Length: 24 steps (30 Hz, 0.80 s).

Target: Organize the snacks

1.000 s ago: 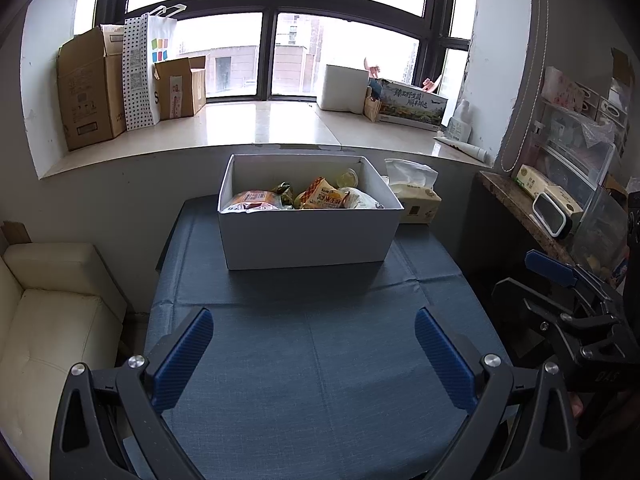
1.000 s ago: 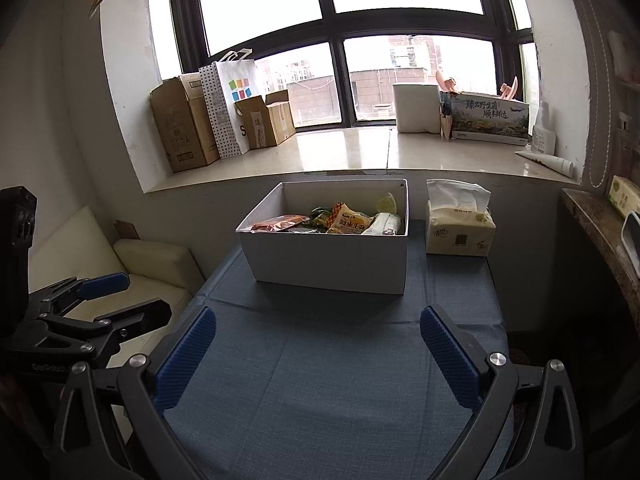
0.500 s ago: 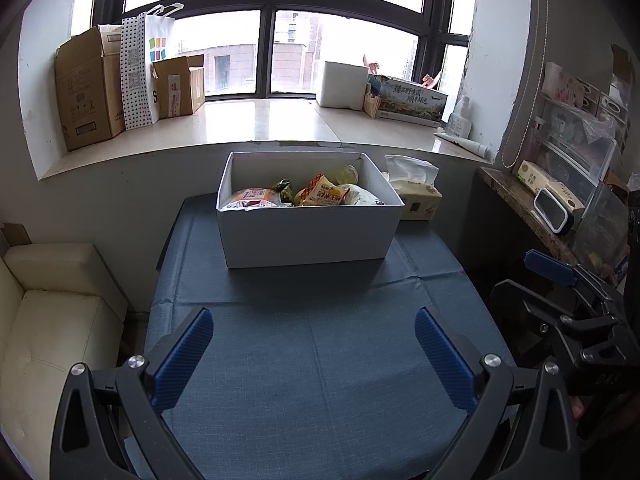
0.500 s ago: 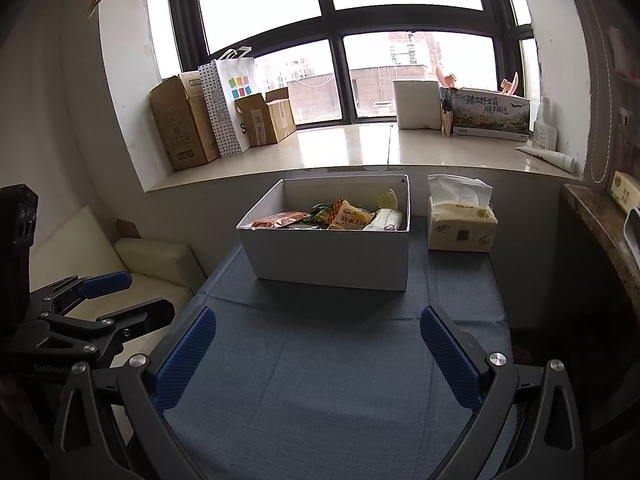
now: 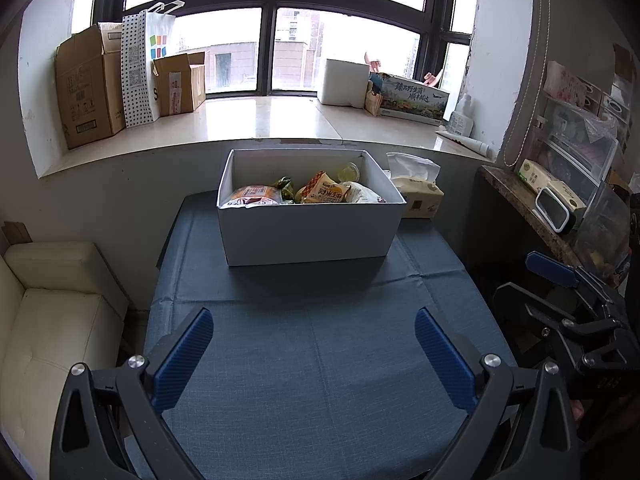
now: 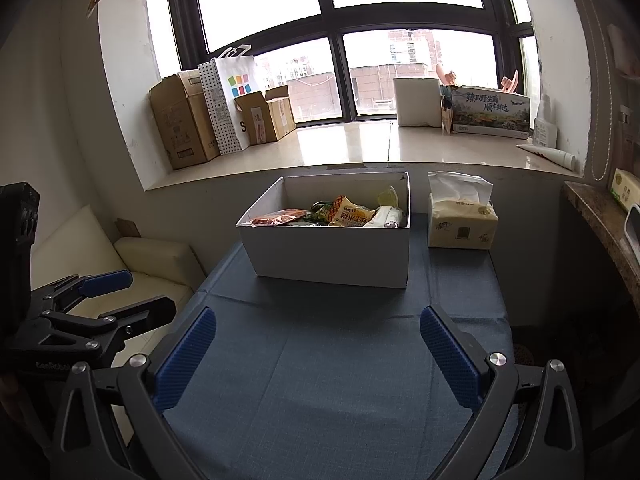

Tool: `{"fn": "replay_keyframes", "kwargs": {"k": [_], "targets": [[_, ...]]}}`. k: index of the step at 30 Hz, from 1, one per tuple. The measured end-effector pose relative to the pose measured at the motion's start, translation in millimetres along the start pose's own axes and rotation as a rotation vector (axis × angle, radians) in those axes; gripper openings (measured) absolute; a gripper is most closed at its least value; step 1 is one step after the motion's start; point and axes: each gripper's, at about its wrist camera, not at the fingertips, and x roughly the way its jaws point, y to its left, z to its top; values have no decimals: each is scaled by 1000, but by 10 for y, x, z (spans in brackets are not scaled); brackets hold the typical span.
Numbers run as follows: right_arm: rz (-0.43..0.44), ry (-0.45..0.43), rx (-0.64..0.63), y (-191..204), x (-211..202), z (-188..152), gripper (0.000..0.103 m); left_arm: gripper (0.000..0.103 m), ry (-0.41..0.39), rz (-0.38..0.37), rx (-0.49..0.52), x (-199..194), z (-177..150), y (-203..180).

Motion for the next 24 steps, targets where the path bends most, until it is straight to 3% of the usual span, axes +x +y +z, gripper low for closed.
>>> {"fn": "replay_keyframes", "kwargs": {"k": [24], "targets": [[0, 0, 0, 2, -4, -12, 103, 103, 2, 4, 8, 15, -1, -16]]}}
